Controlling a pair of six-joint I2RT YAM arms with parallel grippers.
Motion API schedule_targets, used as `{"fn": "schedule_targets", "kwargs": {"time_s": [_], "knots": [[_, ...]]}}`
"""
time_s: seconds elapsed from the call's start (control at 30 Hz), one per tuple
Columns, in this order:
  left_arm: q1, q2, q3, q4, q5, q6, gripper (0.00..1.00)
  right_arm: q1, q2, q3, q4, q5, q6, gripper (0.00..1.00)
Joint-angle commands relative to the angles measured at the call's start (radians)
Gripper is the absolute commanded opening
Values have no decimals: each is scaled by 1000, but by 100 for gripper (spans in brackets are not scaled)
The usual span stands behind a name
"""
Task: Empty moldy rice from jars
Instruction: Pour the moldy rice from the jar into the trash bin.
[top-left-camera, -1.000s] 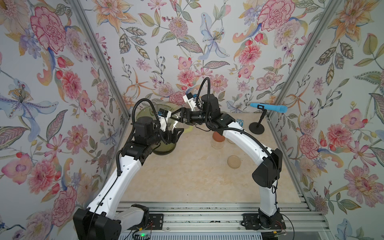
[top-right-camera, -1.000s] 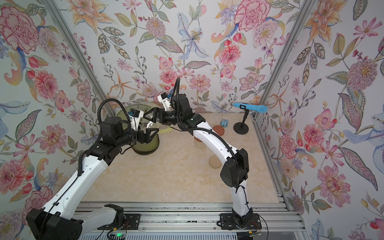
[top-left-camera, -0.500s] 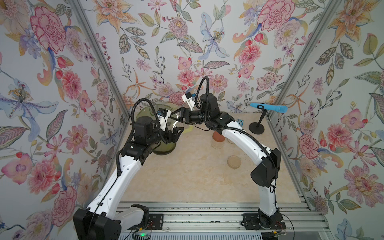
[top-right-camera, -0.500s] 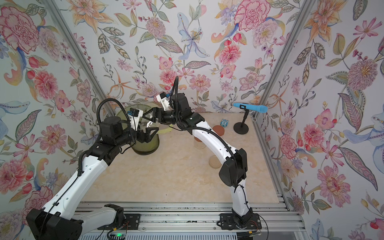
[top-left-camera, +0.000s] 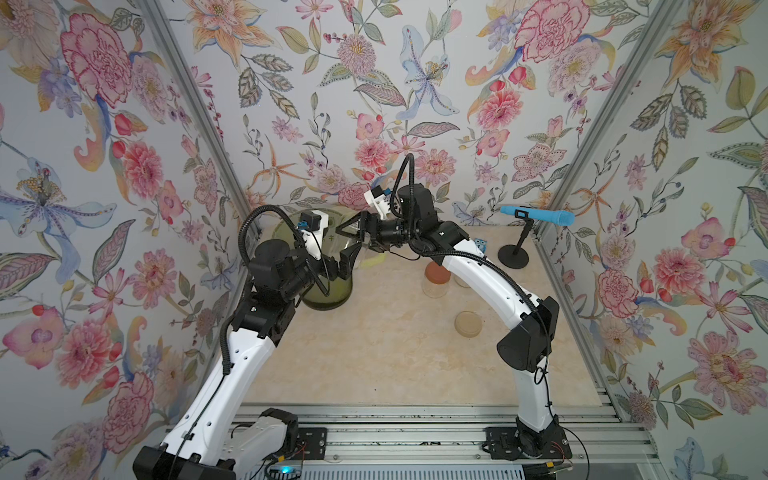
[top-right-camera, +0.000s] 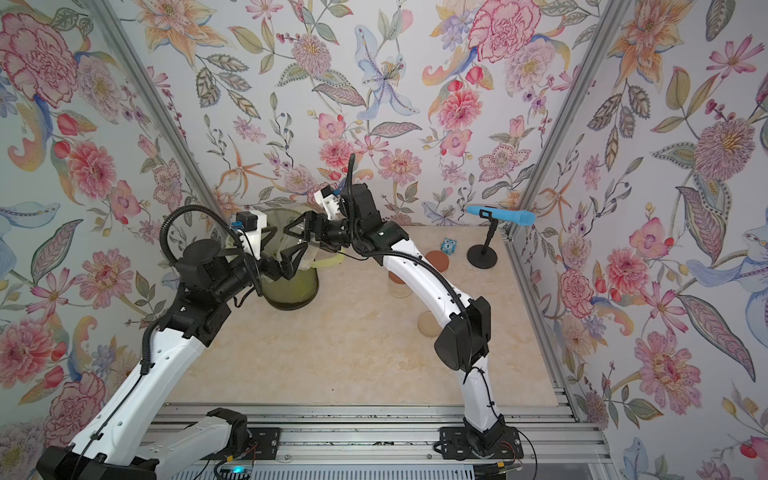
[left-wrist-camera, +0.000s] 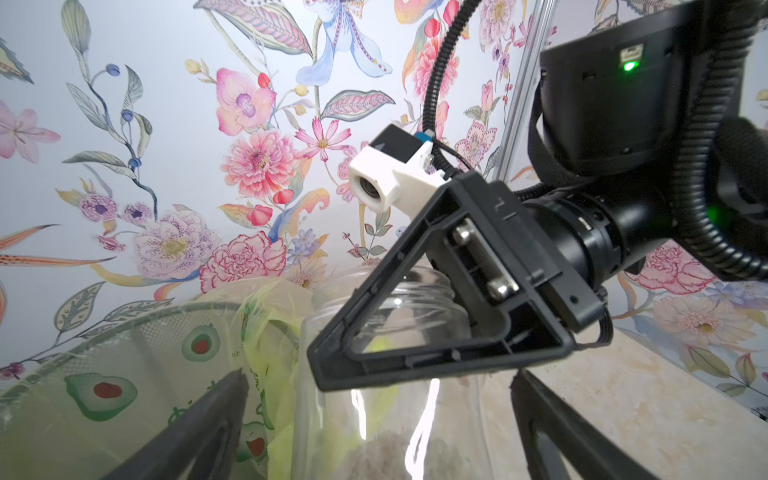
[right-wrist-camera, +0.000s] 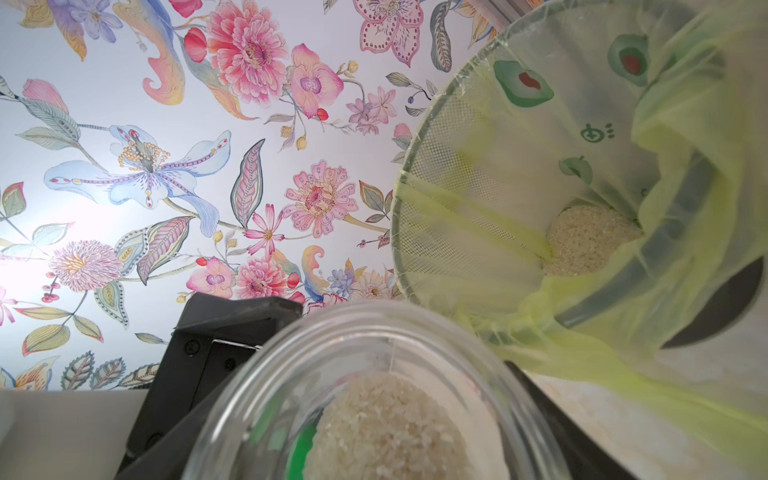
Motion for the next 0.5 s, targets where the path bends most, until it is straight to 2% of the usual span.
{"fn": "schedule_targets", "kwargs": {"time_s": [0.0, 0.47], "knots": [[9, -20, -42, 110, -36, 29, 100, -2, -6, 68, 37, -24, 85, 0], [10, -53, -189, 337, 18, 14, 99, -22, 45, 172, 38, -81, 304, 0]]}}
